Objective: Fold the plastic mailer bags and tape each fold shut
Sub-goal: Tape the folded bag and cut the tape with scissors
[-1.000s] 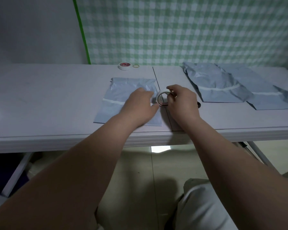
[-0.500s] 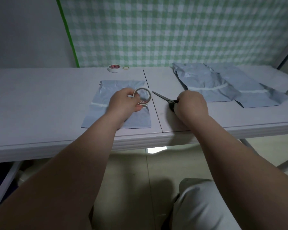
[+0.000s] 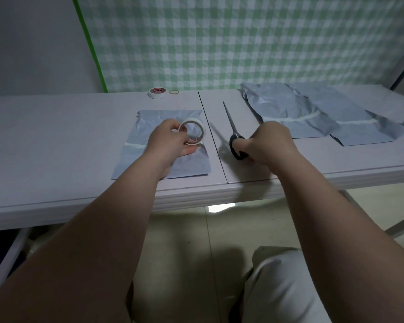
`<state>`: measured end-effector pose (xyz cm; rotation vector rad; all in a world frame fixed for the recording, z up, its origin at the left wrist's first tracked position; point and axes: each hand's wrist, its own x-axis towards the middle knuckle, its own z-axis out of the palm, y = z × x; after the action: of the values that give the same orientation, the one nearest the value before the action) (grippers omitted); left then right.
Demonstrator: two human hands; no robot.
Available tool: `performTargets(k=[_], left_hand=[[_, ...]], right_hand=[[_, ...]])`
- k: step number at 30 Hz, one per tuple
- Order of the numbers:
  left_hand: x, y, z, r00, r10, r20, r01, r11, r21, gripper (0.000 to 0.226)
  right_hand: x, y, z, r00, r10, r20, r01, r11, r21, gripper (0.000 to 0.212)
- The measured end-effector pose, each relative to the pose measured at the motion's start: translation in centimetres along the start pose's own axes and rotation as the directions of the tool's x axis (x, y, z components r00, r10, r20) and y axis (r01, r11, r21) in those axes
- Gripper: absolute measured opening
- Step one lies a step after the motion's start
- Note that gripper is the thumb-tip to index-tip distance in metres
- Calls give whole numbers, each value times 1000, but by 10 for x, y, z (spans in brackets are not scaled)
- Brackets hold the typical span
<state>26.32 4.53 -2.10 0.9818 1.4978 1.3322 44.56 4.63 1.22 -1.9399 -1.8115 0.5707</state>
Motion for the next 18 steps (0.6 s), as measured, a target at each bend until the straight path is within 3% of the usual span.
performTargets(k=[1,3,5,13,18], left_hand=[[0,0,-1,1000,-6,10,6,1000,-5,16],[0,1,-2,999,-16,34,16,1000,-8,16],[0,1,-3,998,-23,55,24,1000,-13,17],[-3,4,-3,997,-34,64,37,998,-43,17],[-4,6,-3,995,-56,79,61,996,-70,18]], right_hand=[[-3,2,2,999,21,48,-30,981,192,33],[-14,3,7,973,64,222,-182,808,561,26],[-26,5,13,932,54,357,-310,629,713,30],[-67,0,22,772,-101,628,-593,244,768,48],[-77,4,26,749,-136,649,-623,191,759,50]])
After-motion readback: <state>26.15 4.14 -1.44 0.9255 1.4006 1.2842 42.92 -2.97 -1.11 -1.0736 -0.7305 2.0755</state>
